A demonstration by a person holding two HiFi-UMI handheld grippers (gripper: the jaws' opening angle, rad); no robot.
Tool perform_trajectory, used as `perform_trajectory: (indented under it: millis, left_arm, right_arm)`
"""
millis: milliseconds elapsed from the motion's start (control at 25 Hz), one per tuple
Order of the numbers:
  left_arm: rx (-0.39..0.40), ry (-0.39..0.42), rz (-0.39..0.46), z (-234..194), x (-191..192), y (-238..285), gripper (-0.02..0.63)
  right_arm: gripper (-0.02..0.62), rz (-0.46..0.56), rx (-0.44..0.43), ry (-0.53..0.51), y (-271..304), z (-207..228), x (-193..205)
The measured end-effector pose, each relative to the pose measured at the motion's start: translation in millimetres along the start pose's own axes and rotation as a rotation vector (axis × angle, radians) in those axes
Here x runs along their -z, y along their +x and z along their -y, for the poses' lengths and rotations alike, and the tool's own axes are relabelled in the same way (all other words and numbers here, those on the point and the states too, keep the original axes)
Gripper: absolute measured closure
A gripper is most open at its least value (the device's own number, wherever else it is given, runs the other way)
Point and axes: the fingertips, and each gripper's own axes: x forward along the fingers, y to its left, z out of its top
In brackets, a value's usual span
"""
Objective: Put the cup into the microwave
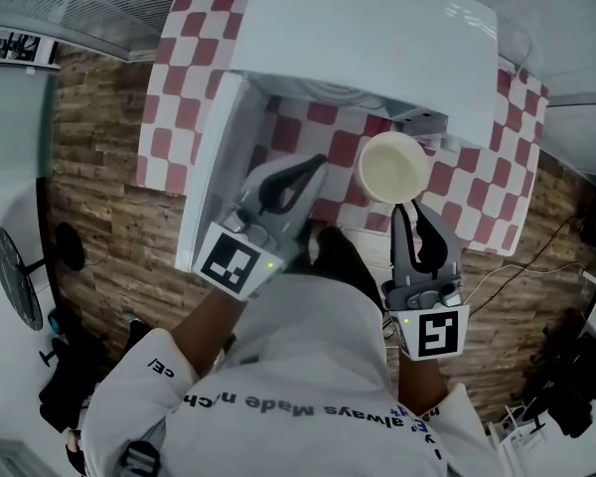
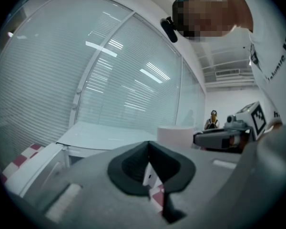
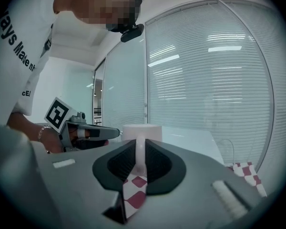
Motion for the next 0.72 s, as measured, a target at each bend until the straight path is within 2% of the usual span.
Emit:
perform_trajectory:
  millis: [720]
  left_arm:
    - [-0.013, 0.018, -0.032, -27, 57, 27, 0.603]
  right_arm:
    - [0.554, -0.03, 0.034, 0.002, 41, 21, 61]
